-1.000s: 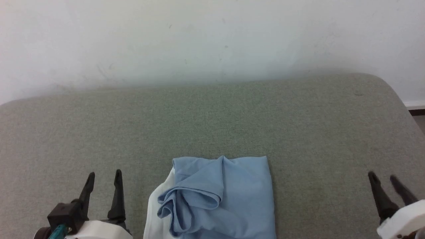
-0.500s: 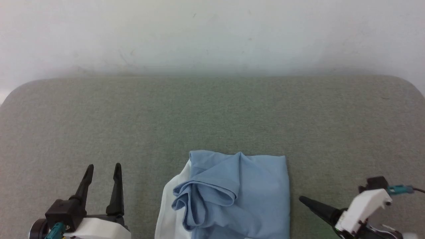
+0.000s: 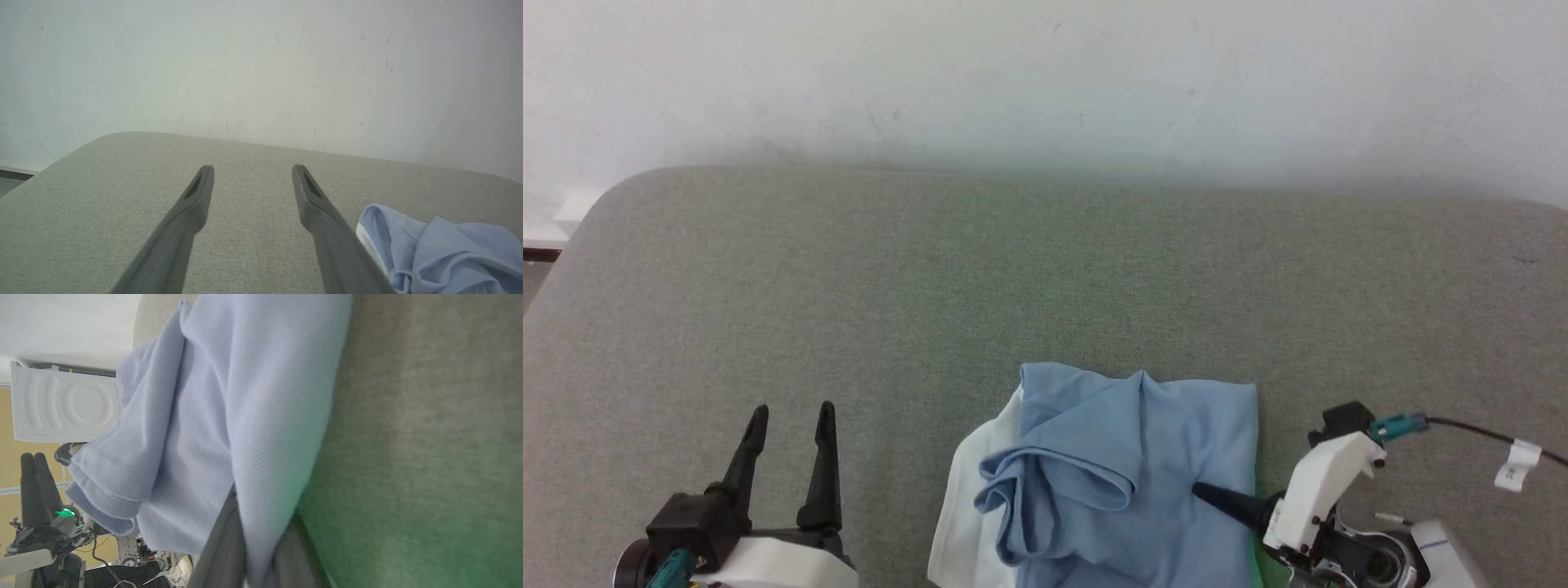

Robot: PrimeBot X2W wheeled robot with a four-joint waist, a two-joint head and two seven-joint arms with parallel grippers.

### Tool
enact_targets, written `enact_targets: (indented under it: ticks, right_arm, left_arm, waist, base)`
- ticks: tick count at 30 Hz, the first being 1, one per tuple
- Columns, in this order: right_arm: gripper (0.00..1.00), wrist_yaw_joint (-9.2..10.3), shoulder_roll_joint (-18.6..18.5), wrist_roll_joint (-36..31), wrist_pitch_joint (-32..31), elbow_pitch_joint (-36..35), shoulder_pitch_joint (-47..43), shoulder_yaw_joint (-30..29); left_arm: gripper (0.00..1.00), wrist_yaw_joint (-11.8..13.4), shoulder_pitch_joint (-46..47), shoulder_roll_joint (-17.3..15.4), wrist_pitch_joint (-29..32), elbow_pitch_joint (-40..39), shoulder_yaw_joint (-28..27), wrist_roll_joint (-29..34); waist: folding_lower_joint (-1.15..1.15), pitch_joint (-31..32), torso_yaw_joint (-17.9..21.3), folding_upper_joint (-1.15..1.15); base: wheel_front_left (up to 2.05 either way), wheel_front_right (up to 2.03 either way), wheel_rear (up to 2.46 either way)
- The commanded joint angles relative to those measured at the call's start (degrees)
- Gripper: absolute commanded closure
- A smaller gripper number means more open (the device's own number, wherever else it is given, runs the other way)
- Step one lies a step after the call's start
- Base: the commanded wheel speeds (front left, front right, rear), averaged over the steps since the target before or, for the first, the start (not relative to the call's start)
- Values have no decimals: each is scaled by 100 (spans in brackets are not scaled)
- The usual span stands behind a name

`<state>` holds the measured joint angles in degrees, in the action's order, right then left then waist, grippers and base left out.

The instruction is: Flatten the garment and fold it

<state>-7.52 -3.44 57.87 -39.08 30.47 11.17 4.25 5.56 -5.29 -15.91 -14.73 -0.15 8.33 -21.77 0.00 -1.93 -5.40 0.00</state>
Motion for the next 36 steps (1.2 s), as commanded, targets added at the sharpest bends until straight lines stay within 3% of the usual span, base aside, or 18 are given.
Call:
enact_targets:
  ticks: [1,7,9,16,21,25,30,36]
  right_arm:
    - [100,3,-167,-246,198,-132,179,207]
    - [100,3,-1138,-1514,665,-1188,516,1480]
    - [100,3,-1312,-1712,678,-1398,585,1702]
    - [100,3,-2462,-2538,252,-2509,961,2673]
    - [100,3,-2967,-2646,-97,-2765,1117,2727]
    - [100,3,-3222,-2690,-31,-2556,1216,2487]
    - [100,3,-3441,-2827,480,-1871,1386,2021]
    - [100,3,-3505,-3013,1194,-720,1758,1479]
  left_arm:
    - [0,-64,9,80,-27,25,-80,69]
    - [0,-169,-51,204,-27,21,-228,175]
    - [0,-181,-63,227,-27,11,-255,191]
    - [0,-307,-65,413,-27,-51,-344,307]
    - [0,-413,119,521,-27,-170,-366,425]
    - [0,-510,373,505,-27,-289,-364,556]
    - [0,-619,778,342,-22,-422,-329,707]
    - [0,-753,1384,137,117,-614,-197,872]
  waist:
    - [0,22,47,0]
    - [0,50,394,0]
    - [0,55,488,0]
    - [0,12,1172,0]
    - [0,-374,1735,0]
    - [0,-881,2128,0]
    - [0,-1610,2464,0]
    - [0,-2351,2553,0]
  base:
    - [0,0,0]
    - [0,0,0]
    - [0,0,0]
    - [0,0,0]
    - [0,0,0]
    - [0,0,0]
    - [0,0,0]
    - [0,0,0]
